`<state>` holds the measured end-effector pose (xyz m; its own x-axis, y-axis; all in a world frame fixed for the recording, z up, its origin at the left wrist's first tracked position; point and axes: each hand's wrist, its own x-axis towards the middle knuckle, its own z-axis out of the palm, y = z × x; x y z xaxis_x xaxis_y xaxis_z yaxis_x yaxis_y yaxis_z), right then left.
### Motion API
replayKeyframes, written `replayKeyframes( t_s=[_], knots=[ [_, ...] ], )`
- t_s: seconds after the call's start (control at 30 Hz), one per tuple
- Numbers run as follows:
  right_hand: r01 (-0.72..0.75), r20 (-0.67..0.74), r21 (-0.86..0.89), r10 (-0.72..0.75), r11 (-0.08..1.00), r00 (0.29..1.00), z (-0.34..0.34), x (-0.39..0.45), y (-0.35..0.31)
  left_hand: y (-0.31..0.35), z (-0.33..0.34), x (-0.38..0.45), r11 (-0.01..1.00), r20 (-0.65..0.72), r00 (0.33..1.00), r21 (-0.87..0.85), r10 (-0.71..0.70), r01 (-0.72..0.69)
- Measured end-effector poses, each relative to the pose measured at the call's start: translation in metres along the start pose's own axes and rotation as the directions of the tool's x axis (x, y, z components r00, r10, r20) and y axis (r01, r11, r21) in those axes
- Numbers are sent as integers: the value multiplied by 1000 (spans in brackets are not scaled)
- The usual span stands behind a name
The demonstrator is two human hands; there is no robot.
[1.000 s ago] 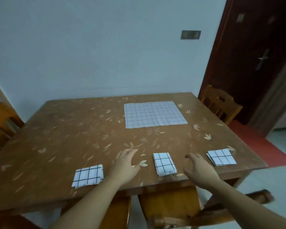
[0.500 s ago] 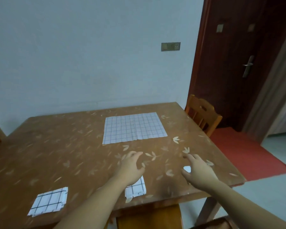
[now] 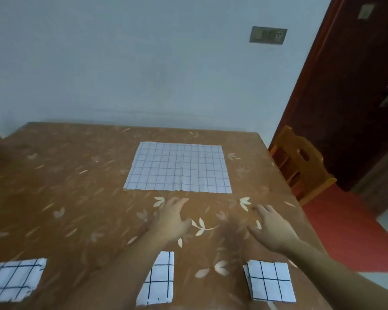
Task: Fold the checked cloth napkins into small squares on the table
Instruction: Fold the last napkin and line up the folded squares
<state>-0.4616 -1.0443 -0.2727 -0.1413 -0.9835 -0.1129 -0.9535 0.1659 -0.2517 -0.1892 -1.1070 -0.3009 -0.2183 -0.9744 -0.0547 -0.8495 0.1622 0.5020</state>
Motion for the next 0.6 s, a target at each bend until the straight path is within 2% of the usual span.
replayKeyframes(
  t_s=[0.2,0.37,0.43,0.53,0.6],
  knots=[
    [165,109,74,-173,983,979,38,112,15,-3,34,47,975,-41,979,90,-199,202],
    [234,135,75,-242,969,961,76,187,36,13,76,109,954,-72,964,142,-258,266],
    [255,139,62,-262,965,955,89,211,47,22,100,140,939,-16,959,199,-284,281],
    [330,222,-21,-318,944,922,111,235,60,34,138,177,936,117,944,215,-307,278],
    [370,263,-41,-347,928,900,123,242,66,38,160,191,920,147,923,233,-354,315]
  ],
)
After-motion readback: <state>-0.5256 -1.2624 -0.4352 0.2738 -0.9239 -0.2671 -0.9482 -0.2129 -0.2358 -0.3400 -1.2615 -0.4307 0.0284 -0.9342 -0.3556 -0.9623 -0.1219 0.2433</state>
